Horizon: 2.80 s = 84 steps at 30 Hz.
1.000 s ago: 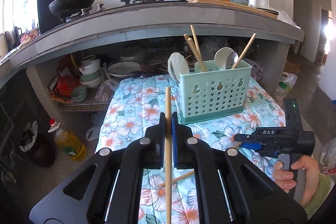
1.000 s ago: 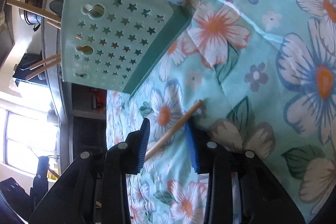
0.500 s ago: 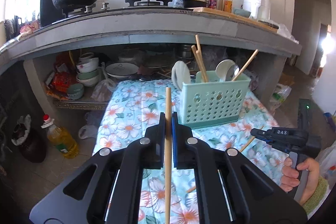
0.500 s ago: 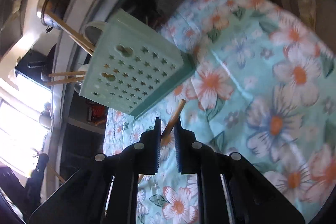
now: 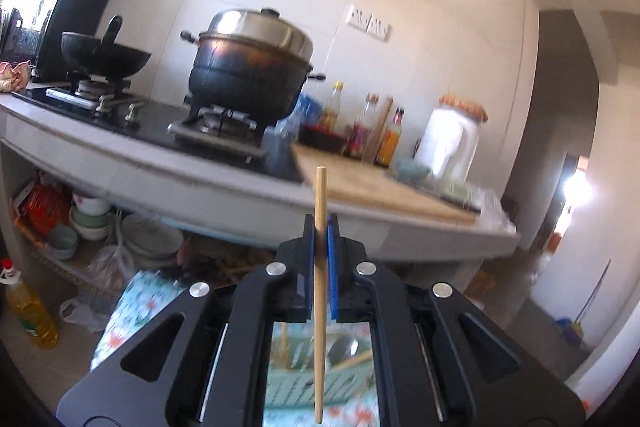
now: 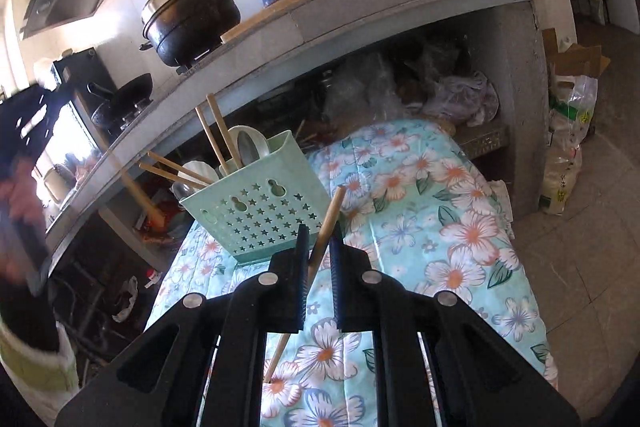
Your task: Organize utensils
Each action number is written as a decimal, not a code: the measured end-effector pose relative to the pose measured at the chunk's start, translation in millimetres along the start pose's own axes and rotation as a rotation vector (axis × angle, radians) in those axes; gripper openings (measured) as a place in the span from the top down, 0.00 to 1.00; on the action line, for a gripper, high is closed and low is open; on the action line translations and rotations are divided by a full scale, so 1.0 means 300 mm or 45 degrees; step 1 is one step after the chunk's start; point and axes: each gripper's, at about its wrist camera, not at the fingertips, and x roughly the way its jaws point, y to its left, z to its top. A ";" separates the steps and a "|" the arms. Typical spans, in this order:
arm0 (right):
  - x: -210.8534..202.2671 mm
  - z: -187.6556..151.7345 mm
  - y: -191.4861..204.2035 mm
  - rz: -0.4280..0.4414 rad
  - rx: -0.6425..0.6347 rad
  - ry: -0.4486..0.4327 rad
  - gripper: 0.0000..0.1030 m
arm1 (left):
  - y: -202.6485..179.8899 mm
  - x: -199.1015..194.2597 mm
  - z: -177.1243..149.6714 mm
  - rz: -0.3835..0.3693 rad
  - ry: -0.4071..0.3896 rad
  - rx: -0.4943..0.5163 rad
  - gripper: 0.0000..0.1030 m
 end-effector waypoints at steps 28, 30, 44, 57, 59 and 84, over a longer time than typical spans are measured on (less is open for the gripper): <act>-0.050 0.036 0.020 0.095 -0.034 -0.020 0.93 | 0.010 0.171 -0.191 0.073 0.053 -0.013 0.40; -0.073 0.058 0.043 0.102 -0.062 -0.049 0.94 | 0.013 0.109 -0.194 0.075 0.072 0.013 0.34; -0.186 0.423 0.435 0.271 -0.482 -0.445 0.94 | 0.196 -0.167 -0.506 0.187 0.534 -0.070 0.20; 0.211 0.504 0.604 0.197 -0.590 -0.298 0.94 | 0.314 -0.301 -0.622 0.347 0.598 -0.136 0.20; 0.265 0.457 0.600 0.106 -0.639 -0.285 0.94 | 0.319 -0.307 -0.619 0.362 0.591 -0.128 0.19; -0.112 0.059 0.368 -0.163 -0.452 -0.112 0.10 | 0.116 -0.286 -0.534 0.478 0.427 0.148 0.08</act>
